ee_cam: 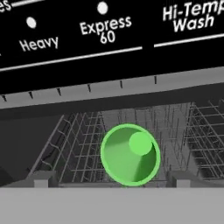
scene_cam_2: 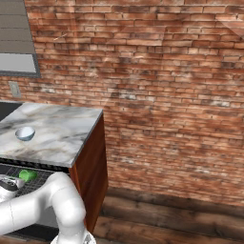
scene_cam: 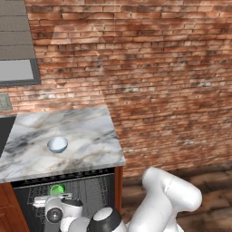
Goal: Pick up the cup and bowl from the counter, place them in the dishwasher, and close the dishwasher door.
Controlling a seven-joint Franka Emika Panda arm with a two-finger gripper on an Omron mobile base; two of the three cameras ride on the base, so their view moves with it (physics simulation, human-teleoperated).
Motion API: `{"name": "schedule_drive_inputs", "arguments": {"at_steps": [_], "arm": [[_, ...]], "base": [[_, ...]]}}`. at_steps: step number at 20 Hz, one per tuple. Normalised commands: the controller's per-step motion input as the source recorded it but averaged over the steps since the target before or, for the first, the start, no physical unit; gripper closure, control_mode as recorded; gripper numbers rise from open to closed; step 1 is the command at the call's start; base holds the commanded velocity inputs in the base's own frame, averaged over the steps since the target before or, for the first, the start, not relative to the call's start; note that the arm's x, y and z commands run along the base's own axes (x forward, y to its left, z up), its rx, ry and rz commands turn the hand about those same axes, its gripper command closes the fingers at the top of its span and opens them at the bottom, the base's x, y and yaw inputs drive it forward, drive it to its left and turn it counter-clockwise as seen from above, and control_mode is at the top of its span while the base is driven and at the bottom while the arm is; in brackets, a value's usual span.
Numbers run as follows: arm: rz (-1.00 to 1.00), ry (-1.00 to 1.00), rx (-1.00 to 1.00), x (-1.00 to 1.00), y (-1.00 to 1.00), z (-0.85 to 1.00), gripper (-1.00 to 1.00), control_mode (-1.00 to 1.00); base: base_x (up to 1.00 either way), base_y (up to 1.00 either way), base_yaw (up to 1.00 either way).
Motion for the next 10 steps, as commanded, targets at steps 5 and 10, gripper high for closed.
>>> {"name": "schedule_drive_inputs", "arguments": {"at_steps": [5, 10], "arm": [[0.00, 0.00, 0.00, -0.17, 0.47, 0.08, -1.00, -1.00], [0.00, 0.00, 0.02, -0.25, 0.46, 0.36, -1.00, -1.00]], "base": [[0.00, 0.00, 0.00], [0.00, 0.00, 0.00]]}}
